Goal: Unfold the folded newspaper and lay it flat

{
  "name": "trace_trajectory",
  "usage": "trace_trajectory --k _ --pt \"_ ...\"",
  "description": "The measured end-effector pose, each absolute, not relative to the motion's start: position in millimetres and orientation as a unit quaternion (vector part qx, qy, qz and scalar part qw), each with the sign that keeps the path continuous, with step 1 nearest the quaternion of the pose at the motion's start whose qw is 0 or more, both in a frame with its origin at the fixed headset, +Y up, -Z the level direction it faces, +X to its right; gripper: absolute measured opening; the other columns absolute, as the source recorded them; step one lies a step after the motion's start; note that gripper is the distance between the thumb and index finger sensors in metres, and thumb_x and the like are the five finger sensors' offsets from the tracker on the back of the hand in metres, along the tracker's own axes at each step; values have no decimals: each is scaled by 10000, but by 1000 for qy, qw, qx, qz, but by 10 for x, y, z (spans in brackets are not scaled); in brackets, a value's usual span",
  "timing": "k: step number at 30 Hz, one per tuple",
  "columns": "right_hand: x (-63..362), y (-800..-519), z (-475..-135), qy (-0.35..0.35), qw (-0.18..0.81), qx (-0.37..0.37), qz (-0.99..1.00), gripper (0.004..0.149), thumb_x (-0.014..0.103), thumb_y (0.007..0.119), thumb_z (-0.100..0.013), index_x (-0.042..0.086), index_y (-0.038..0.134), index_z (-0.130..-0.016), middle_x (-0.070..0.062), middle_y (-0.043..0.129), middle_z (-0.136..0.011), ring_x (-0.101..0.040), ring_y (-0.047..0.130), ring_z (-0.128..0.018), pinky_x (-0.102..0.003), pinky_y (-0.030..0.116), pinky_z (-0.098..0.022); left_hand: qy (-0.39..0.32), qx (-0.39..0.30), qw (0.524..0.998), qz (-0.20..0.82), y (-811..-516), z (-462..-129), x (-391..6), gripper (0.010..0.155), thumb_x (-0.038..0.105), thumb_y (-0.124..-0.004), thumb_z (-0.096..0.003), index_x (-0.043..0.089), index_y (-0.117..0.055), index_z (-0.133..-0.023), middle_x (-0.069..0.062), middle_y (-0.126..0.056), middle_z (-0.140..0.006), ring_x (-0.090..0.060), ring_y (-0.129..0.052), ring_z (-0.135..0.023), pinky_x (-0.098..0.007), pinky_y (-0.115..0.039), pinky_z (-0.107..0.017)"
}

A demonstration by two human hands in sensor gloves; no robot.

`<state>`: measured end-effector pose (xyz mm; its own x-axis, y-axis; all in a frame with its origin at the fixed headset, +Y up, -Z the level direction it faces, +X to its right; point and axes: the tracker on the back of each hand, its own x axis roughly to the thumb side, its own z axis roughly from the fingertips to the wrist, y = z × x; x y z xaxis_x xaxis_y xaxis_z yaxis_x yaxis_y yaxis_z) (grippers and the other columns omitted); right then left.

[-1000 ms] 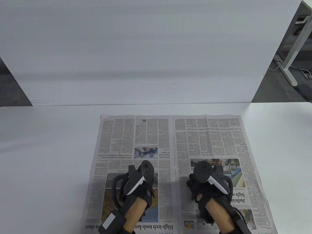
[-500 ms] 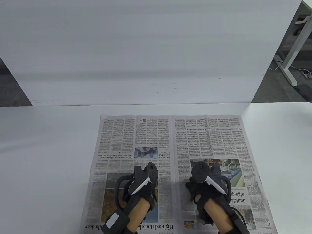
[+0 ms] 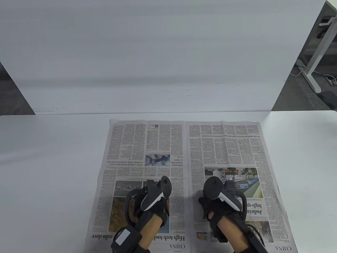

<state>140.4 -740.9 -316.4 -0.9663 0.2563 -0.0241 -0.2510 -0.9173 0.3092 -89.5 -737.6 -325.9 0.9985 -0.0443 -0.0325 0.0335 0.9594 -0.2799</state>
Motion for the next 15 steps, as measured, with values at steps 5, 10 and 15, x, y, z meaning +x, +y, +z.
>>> trace_trajectory --k 5,10,15 --pt "1450 -7357 -3163 150 152 9 977 619 459 733 -449 103 730 -956 -250 757 -1017 -559 699 -910 -711 523 -624 16 -146 989 18 -7320 -3221 -918 610 500 -663 -464 209 -670 -1001 -179 -726 -1030 -490 -814 -908 -601 -662 -640" --pt "1515 -7284 -3157 94 158 -8 983 670 468 734 -451 207 554 -1041 -168 510 -1149 -573 466 -1013 -766 372 -646 -2 -98 995 29 -7240 -3207 -907 651 504 -661 -467 263 -523 -1056 -179 -498 -1121 -531 -613 -1006 -649 -545 -692" --pt "1535 -7236 -3147 28 166 5 986 779 594 730 -419 460 281 -1041 -2 147 -1196 -518 138 -1061 -831 283 -619 -43 -50 997 43 -7227 -3218 -875 755 534 -665 -462 360 -251 -1070 -108 -126 -1155 -529 -214 -1075 -701 -363 -737"
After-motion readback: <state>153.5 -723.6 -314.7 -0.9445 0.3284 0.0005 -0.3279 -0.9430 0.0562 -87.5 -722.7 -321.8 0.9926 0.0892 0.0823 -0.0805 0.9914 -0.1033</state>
